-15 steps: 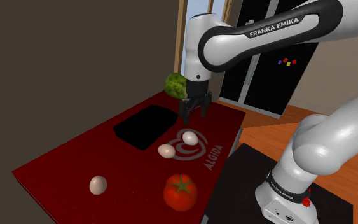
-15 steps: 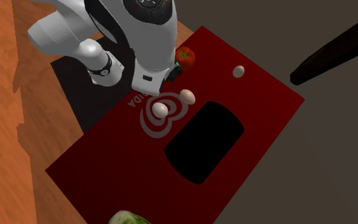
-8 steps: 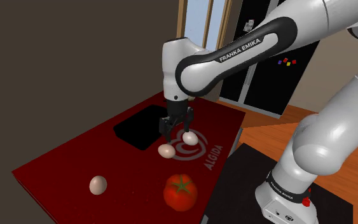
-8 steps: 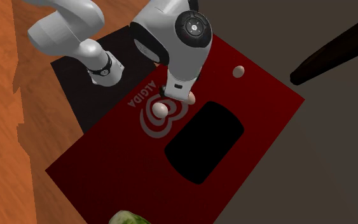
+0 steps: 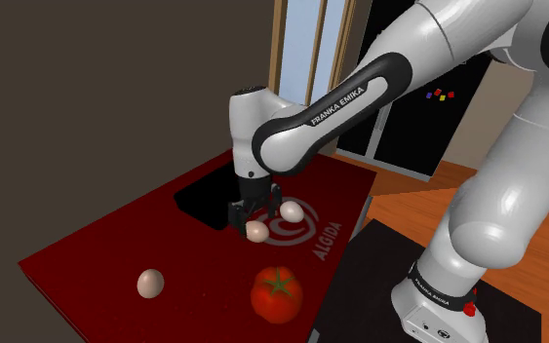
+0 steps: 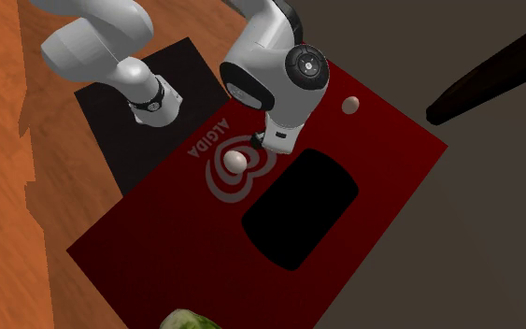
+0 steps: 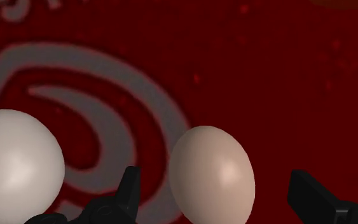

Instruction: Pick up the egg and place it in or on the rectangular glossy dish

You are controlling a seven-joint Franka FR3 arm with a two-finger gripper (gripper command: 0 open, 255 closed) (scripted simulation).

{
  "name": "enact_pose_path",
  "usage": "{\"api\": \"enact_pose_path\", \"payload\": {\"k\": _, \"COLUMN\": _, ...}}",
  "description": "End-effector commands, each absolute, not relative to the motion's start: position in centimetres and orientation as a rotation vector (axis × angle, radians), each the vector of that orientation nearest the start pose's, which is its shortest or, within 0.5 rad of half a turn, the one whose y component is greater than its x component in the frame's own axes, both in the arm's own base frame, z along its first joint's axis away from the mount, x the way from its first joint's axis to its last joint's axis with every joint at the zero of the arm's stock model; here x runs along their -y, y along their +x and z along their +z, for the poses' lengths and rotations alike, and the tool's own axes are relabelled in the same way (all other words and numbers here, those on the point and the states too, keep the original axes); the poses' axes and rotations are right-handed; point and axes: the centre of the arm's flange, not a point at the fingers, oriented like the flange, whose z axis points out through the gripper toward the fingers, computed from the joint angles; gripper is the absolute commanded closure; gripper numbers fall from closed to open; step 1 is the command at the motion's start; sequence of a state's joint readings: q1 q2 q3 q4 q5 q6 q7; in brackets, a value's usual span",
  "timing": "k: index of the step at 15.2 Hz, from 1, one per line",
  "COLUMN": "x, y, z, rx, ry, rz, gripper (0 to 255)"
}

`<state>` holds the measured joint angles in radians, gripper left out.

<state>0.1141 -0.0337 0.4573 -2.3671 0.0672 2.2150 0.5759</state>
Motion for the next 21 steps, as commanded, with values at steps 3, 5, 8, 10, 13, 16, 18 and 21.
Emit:
{"api": "enact_pose_path", "payload": {"k": 3, "x": -26.3, "y": 40.1, "z": 30.3, "rx": -0.078, "ry": -3.170, "rz": 0.193, "gripper": 0}}
{"api": "enact_pose_path", "payload": {"k": 5, "x": -26.3, "y": 40.1, "z": 30.3, "rx": -0.078, "ry": -3.170, "rz": 0.193, "gripper": 0}}
{"api": "enact_pose_path", "payload": {"k": 8, "x": -26.3, "y": 40.1, "z": 30.3, "rx": -0.078, "ry": -3.170, "rz": 0.193, "gripper": 0}}
{"api": "enact_pose_path", "payload": {"k": 10, "x": -26.3, "y": 40.1, "z": 30.3, "rx": -0.078, "ry": -3.170, "rz": 0.193, "gripper": 0}}
{"api": "enact_pose_path", "payload": {"k": 13, "x": -26.3, "y": 40.1, "z": 30.3, "rx": -0.078, "ry": -3.170, "rz": 0.193, "gripper": 255}}
{"api": "enact_pose_path", "payload": {"k": 16, "x": -26.3, "y": 40.1, "z": 30.3, "rx": -0.078, "ry": -3.170, "rz": 0.193, "gripper": 255}}
{"api": "enact_pose_path", "payload": {"k": 18, "x": -26.3, "y": 40.1, "z": 30.3, "rx": -0.078, "ry": -3.170, "rz": 0.193, "gripper": 255}}
{"api": "enact_pose_path", "payload": {"k": 21, "x": -26.3, "y": 40.1, "z": 30.3, "rx": -0.078, "ry": -3.170, "rz": 0.193, "gripper": 255}}
